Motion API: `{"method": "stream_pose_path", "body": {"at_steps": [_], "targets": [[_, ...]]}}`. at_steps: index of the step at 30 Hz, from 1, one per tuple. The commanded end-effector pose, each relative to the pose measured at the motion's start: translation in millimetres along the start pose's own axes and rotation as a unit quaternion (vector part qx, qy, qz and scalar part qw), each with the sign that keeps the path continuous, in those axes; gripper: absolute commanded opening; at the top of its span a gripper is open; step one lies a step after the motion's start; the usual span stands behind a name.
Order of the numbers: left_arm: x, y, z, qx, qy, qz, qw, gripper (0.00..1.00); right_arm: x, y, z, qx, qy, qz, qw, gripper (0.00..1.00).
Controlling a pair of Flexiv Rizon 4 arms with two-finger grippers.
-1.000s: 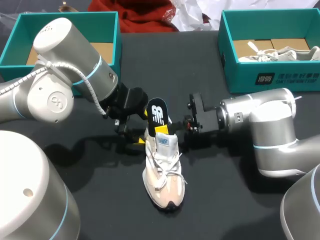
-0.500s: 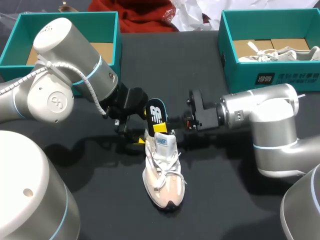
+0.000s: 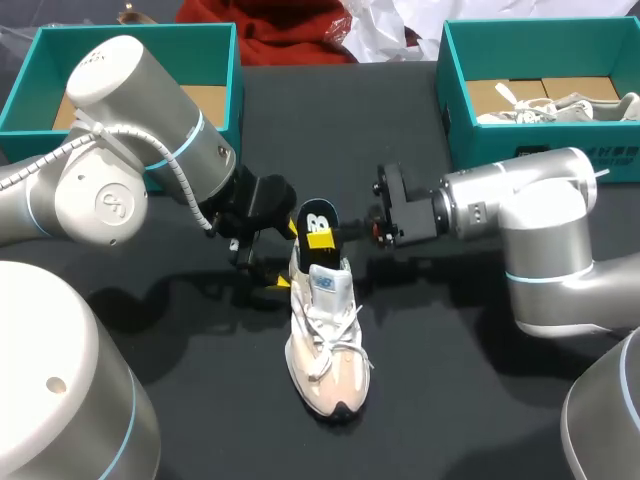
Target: Take the shoe out of the shoebox, open the shoe tongue, remove and reinsert the insole, then place the shoe into the shoebox
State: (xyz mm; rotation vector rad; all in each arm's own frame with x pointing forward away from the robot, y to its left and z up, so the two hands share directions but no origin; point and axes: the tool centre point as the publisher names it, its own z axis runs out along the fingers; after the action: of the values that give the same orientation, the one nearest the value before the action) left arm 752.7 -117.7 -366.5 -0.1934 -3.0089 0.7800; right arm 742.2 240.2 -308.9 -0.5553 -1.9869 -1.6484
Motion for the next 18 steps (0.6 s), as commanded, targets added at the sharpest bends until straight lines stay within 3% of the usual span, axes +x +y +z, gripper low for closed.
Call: {"method": "stream_pose_path", "body": {"at_steps": [1, 6, 11, 12, 14, 18], "targets": [[0.2, -0.2, 1.0, -0.001, -0.001, 0.0, 1.0, 1.0, -4.8, -16.8, 9.8, -0.003, 0.006, 0.017, 1.0, 0.0], [0.2, -0.2, 1.0, -0.001, -0.001, 0.0, 1.0, 1.0, 4.4, -41.0, 11.6, -0.018, 0.011, 0.047, 0.999, 0.0], [0.2, -0.2, 1.0, -0.001, -0.001, 0.0, 1.0, 1.0, 11.6, -41.3, 10.9, -0.025, 0.004, 0.04, 0.999, 0.0], [0.2, -0.2, 1.0, -0.001, -0.001, 0.0, 1.0, 1.0, 12.4, -38.8, 10.4, -0.025, 0.002, 0.035, 0.999, 0.14], [0.2, -0.2, 1.0, -0.001, -0.001, 0.0, 1.0, 1.0, 13.6, -32.6, 9.7, -0.021, 0.0, 0.025, 0.999, 0.24], [0.2, -0.2, 1.0, -0.001, -0.001, 0.0, 1.0, 1.0, 14.4, -20.2, 7.5, -0.008, -0.005, 0.007, 1.0, 0.31]]}}
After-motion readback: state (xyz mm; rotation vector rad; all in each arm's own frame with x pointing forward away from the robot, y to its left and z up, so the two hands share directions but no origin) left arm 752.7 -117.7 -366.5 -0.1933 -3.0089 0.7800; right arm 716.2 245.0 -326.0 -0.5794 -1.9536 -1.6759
